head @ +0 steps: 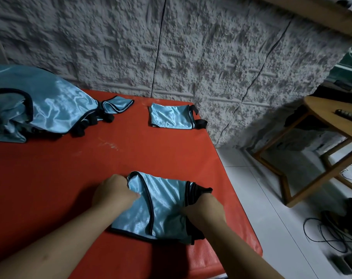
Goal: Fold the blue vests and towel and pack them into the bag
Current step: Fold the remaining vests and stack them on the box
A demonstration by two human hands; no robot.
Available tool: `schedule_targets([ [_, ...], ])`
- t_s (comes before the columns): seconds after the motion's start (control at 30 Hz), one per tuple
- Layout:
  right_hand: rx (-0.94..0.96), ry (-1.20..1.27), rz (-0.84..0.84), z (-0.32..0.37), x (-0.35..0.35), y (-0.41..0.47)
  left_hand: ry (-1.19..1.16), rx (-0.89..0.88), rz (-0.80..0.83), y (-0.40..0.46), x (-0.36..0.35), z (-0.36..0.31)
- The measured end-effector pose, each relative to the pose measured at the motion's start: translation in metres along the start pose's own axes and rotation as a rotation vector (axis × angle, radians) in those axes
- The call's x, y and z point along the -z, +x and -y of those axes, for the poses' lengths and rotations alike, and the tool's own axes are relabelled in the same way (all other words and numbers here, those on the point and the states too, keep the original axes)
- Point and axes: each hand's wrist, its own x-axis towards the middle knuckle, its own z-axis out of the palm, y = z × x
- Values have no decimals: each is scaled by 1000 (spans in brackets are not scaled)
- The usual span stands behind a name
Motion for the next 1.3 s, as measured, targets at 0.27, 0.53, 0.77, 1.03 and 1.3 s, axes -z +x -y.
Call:
schedule_targets([
  [0.27, 118, 371, 38, 2, 13, 13, -615, 108, 236, 9, 3, 4],
  [0.53, -65, 946, 328, 5, 19, 27, -748, 77, 224, 13, -9, 11],
  [0.77, -5, 963, 275, 13, 17, 46, -851, -32, 204, 27, -10, 8],
  [1.03, 104, 1087, 239, 48, 37, 107, -995, -62, 202, 93, 15, -25],
  [1.3, 291, 1015, 83, 131, 110, 248, -1205, -78, 90, 224, 36, -113],
])
